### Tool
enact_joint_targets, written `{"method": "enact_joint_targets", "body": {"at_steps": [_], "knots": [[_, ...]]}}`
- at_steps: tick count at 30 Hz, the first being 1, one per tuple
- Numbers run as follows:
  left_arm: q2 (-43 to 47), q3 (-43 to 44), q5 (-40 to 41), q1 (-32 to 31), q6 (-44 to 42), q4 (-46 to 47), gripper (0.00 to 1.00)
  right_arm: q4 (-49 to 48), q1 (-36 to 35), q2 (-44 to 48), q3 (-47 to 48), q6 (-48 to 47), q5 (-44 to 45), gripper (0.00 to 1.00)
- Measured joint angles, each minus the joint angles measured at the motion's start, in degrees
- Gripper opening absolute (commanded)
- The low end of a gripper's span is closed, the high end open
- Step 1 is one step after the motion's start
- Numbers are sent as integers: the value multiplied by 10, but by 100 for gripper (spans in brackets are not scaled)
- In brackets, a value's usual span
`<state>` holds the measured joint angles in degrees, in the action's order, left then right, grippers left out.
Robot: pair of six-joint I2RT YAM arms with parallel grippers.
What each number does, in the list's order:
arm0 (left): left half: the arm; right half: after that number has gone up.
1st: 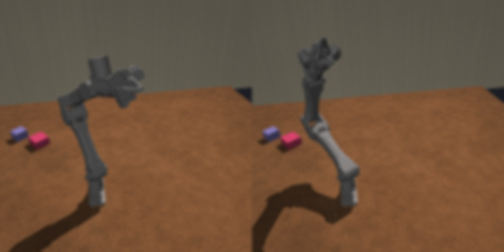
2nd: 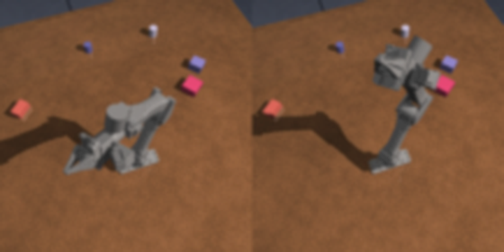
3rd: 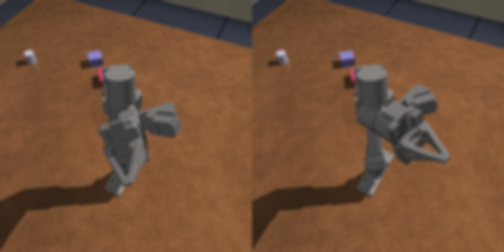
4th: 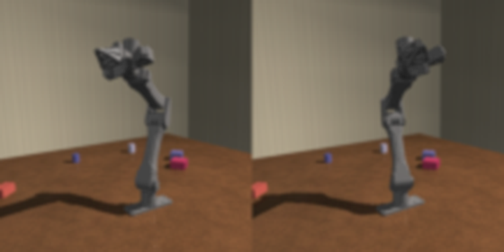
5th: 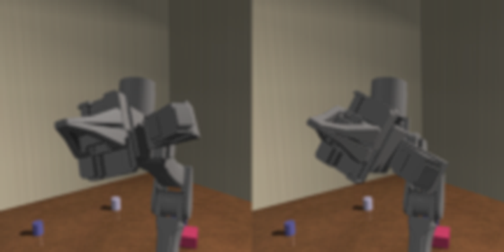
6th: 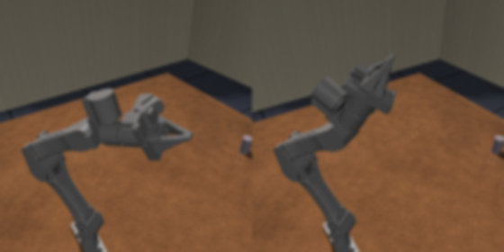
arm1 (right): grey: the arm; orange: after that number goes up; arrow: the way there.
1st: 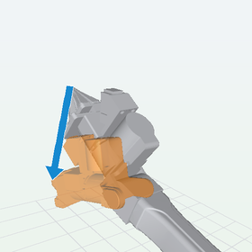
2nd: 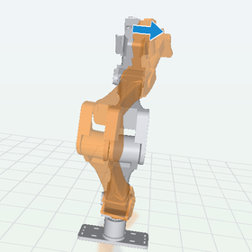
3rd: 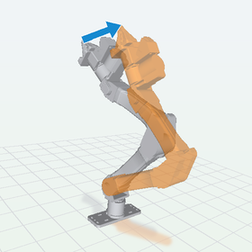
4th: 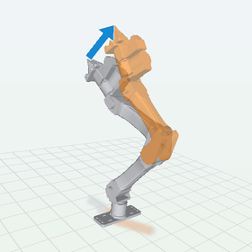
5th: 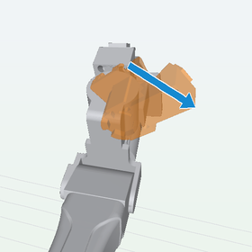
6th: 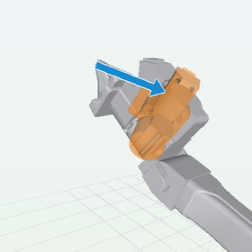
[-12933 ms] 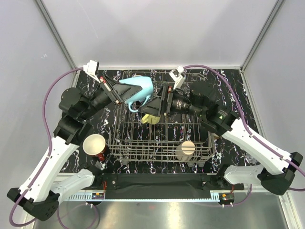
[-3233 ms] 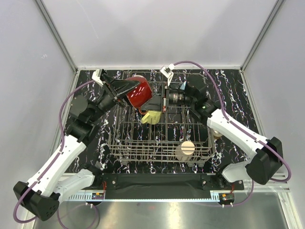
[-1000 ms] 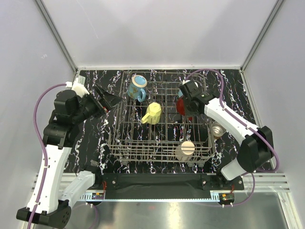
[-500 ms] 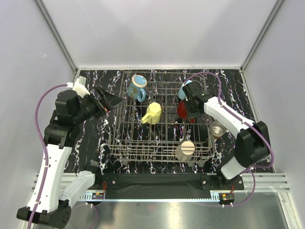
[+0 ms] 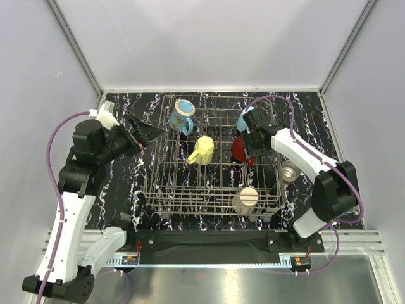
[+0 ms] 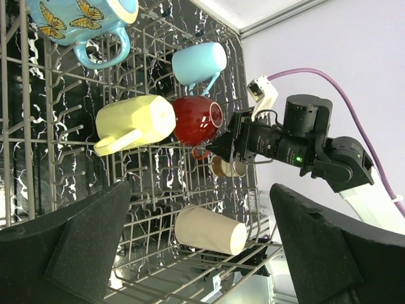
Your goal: Load the cups into the dish rack
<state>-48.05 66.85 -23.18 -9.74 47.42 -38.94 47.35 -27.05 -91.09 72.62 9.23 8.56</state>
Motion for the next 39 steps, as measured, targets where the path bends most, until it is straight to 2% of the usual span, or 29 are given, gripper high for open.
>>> {"method": "enact_joint_targets", "body": {"at_steps": [6,13,19,22,28,31,34,39], "knots": [[1,-6,-3,0,4,1,99,21,0,11,17,9,0,55],[3,-13,-7,0,6,8,99,57,-2,76,121,38,-1,56],[4,-24,-11,0,9,14,99,78,9,125,203,90,112,54],[4,-26,-13,0,9,14,99,92,58,130,220,136,172,52],[5,-26,-18,0,9,14,99,105,207,133,185,232,203,47],[8,-26,-19,0,9,14,99,87,273,145,120,263,187,46],[9,-26,-19,0,9,14,99,89,309,144,63,305,177,42],[9,-29,-20,0,9,14,99,127,315,93,43,395,142,32]]}}
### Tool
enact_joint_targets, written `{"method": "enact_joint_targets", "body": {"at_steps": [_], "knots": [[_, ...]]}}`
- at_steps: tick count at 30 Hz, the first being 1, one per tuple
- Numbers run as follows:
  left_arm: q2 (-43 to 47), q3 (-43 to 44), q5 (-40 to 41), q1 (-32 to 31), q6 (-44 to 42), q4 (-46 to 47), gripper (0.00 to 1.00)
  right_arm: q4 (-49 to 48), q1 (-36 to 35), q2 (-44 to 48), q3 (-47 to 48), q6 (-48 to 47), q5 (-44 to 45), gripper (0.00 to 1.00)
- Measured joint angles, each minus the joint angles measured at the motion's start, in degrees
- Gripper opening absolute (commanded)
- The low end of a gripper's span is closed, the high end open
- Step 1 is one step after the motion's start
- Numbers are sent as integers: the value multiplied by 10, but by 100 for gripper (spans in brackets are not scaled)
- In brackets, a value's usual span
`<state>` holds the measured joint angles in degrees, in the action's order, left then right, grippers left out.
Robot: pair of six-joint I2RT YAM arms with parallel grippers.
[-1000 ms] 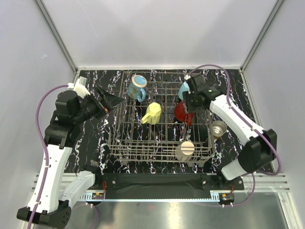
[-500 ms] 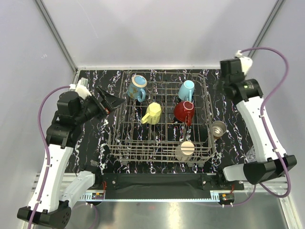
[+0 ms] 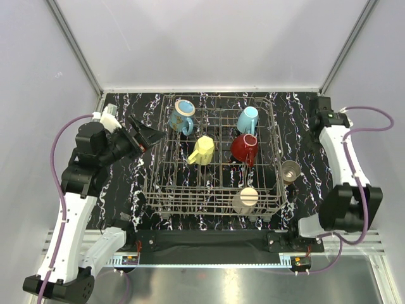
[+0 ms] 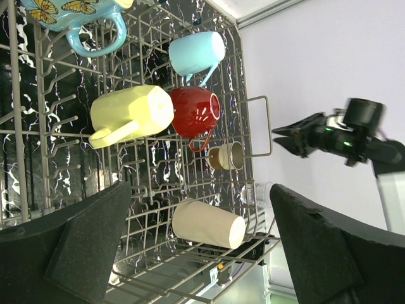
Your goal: Load the cups into the dish rack
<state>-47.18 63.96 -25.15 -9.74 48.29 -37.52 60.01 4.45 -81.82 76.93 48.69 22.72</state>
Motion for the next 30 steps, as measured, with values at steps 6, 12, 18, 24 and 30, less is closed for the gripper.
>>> {"method": "enact_joint_targets", "body": {"at_steps": [6,12,18,24,30], "knots": [[-1,-11,-7,0,1,7,99,-1,0,-38,-66,70,-75,30],[2,-12,-7,0,0,7,99,-8,-1,-23,-89,110,-89,36],[2,-11,-7,0,0,7,99,-26,-1,-28,-89,129,-103,41],[3,-12,-7,0,0,1,99,-41,-1,-48,-91,141,-105,42],[3,-11,-7,0,0,-2,99,-49,-1,-54,-101,154,-114,42]]}}
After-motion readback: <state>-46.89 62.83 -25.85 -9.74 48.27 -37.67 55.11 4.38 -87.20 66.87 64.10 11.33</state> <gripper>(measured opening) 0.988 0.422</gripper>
